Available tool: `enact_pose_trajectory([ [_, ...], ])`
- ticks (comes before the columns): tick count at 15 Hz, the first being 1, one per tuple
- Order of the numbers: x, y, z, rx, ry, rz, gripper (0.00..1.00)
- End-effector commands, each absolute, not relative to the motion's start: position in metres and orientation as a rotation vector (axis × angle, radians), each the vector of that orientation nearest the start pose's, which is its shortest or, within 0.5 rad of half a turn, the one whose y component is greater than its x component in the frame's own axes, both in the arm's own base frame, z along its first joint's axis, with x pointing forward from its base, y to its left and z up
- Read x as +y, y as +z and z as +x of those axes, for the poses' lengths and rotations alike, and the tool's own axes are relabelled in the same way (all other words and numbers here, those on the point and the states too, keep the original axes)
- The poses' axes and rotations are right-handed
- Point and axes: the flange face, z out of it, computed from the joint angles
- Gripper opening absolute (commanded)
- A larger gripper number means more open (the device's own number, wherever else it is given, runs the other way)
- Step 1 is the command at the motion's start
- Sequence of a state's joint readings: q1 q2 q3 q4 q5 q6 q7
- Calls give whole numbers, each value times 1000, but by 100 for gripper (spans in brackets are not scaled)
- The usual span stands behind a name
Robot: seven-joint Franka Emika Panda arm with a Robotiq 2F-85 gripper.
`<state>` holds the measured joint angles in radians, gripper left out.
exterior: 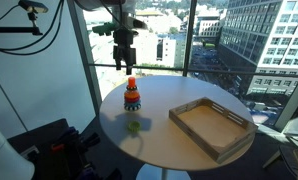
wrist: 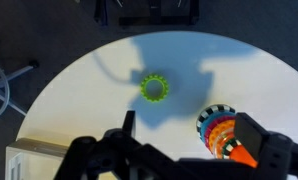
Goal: Put the black and white circular object on the orange object
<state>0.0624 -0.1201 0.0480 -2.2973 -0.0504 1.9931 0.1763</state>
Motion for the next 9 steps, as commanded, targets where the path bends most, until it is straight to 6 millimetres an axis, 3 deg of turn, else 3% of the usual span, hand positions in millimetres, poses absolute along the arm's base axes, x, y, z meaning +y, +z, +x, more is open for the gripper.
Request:
enact_pose_trajectory([
  [1,30,412,447,151,193,-3176,100],
  [4,20,427,440,178,157,-3163,100],
  [9,24,422,447,169,164,-3180,100],
])
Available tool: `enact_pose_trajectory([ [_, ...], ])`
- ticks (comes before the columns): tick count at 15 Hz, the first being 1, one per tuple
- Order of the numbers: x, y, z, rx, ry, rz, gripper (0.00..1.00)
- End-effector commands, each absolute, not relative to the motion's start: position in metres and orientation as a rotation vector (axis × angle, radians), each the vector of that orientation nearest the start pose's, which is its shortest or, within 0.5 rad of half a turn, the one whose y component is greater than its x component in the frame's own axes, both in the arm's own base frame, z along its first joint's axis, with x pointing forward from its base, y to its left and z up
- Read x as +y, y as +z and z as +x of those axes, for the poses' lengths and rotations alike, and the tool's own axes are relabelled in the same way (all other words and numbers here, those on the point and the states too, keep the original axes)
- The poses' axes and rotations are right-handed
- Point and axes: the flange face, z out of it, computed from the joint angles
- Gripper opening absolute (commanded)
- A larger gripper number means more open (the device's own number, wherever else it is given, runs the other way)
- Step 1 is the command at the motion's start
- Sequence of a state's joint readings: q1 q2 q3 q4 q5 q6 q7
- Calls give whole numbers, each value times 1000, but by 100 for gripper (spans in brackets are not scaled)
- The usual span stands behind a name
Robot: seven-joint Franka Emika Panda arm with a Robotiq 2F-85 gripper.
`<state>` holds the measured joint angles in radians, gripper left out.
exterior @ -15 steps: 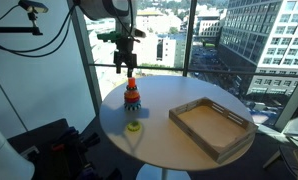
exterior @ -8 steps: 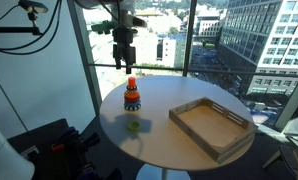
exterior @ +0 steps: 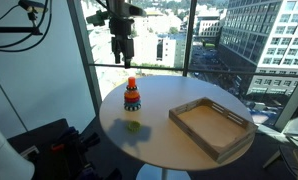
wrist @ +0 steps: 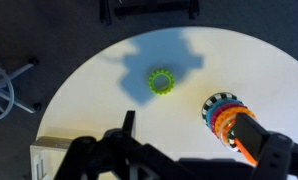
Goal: Put the black and white circular object on the orange object
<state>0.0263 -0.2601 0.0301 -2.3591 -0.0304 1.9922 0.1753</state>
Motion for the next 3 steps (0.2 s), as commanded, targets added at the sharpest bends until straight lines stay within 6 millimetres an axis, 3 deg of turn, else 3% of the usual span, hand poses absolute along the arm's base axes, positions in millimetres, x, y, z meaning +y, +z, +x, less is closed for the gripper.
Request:
enact_pose_trajectory([
  [1,24,421,448,168,168,-3180,100],
  [3,24,419,448,167,174,-3180,100],
])
